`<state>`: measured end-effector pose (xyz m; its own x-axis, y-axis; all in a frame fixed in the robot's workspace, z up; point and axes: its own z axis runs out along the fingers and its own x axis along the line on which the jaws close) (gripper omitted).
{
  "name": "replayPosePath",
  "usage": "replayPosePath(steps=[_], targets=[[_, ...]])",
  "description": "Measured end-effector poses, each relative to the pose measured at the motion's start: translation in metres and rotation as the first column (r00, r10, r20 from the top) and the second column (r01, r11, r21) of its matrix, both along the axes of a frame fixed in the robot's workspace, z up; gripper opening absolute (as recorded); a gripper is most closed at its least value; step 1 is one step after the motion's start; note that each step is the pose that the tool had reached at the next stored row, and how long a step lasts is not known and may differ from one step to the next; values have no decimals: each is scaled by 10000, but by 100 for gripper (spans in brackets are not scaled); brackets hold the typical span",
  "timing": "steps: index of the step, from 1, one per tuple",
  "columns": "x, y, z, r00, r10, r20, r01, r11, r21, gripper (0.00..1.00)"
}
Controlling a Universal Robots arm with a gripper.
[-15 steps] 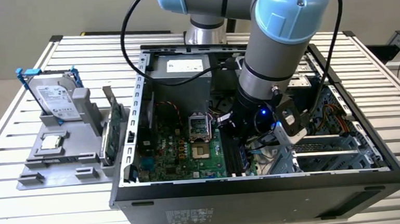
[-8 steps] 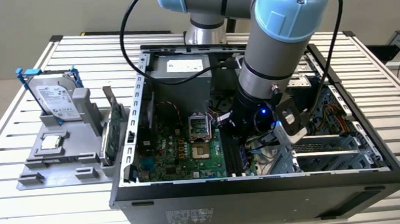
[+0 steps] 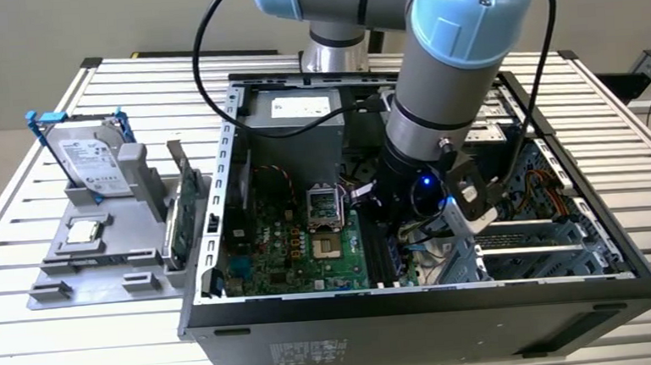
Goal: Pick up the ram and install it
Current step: 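Insert the ram into the slot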
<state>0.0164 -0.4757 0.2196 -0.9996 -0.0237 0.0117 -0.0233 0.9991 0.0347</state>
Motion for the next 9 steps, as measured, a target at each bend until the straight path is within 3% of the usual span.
replayPosePath(steps=[9], targets=[[-9, 1, 6, 10000, -8, 2, 8, 10000, -3, 0]])
